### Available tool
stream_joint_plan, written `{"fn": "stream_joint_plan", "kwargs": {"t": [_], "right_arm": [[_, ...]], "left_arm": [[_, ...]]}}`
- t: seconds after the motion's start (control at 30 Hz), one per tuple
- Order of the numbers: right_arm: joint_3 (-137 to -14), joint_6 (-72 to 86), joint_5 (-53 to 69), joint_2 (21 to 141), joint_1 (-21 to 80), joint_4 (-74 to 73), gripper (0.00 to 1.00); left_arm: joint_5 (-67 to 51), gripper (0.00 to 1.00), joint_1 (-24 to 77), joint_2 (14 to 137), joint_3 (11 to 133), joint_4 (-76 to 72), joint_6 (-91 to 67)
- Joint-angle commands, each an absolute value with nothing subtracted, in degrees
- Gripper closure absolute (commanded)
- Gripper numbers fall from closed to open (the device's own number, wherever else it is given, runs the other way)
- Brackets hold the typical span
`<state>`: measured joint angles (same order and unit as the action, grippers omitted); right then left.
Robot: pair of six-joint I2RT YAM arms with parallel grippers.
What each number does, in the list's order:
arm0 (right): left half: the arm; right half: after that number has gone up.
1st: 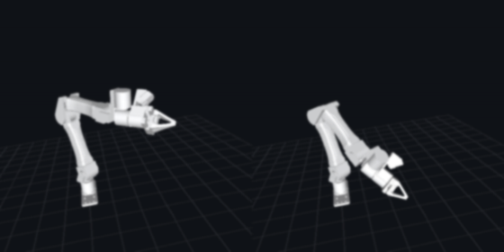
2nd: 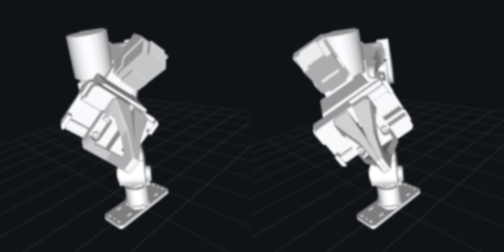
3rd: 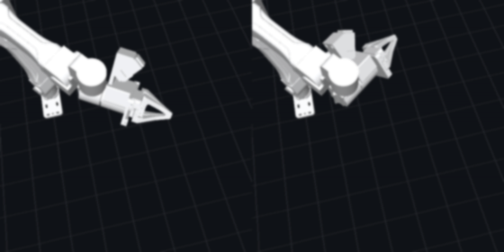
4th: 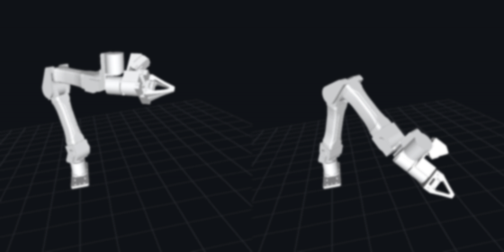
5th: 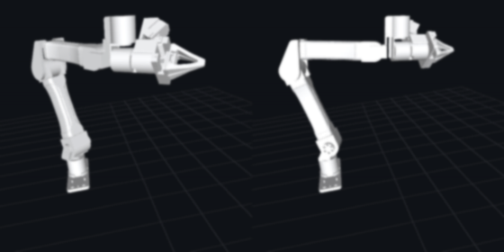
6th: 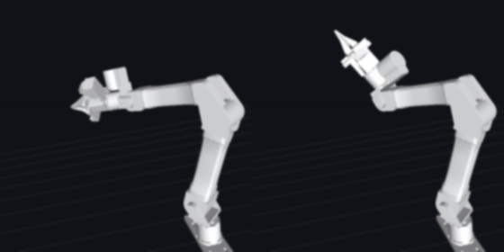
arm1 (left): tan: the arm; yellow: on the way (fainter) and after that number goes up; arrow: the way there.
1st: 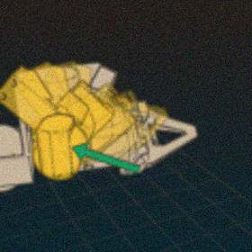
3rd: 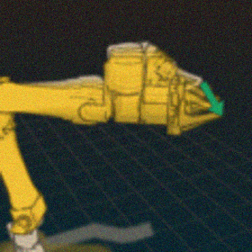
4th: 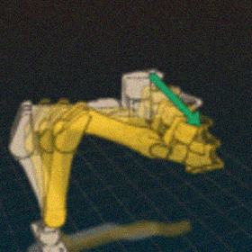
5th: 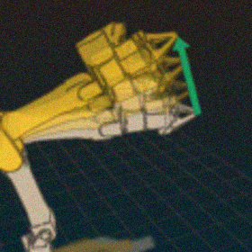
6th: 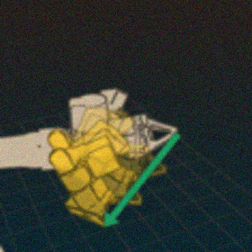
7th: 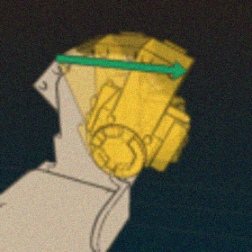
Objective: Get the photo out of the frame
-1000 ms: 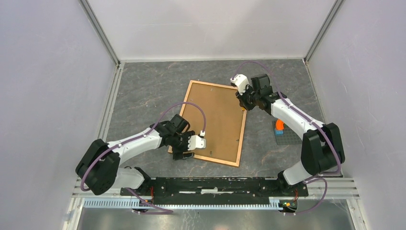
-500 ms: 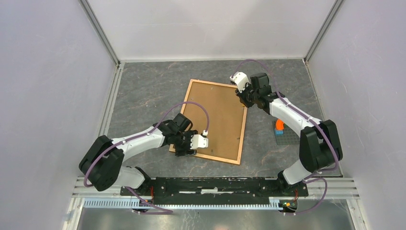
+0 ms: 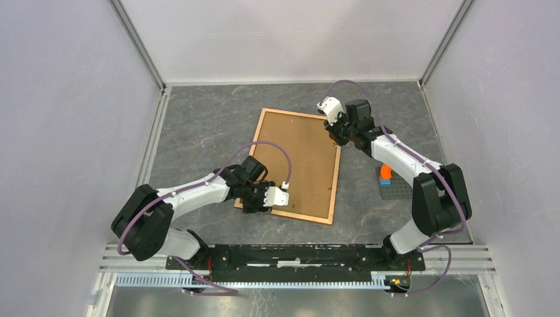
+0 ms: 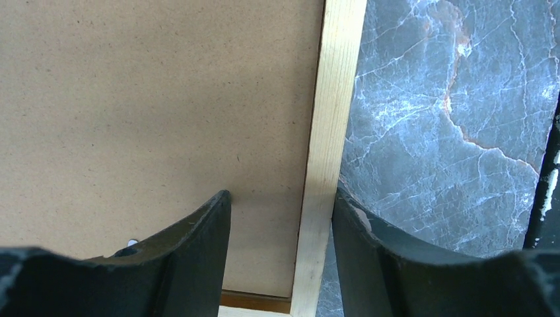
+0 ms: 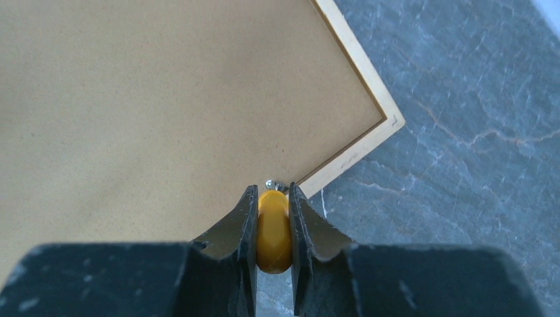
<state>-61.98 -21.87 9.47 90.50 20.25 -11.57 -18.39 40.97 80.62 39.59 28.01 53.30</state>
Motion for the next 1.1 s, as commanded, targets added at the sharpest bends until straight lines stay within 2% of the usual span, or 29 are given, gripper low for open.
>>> {"fn": "stream_joint_plan", "kwargs": {"t": [0.0,0.53,1.07], "right_arm": [[-62.3,-21.9,12.0,89.4,20.5,-5.3,1.0],[-63.3,-22.9,10.9,85.8,20.5,-14.0,1.0],[-60.7,-23.1,7.6,89.3,20.5,-10.7,1.0]], "left_arm": [[-15.8,0.57,40.7,85.9,37.5,28.1,56.6],[-16.1,0.58,40.8,86.7,38.1,28.7,56.7],[-16.2,0.61,40.8,87.6,38.7,29.1,56.5]]}}
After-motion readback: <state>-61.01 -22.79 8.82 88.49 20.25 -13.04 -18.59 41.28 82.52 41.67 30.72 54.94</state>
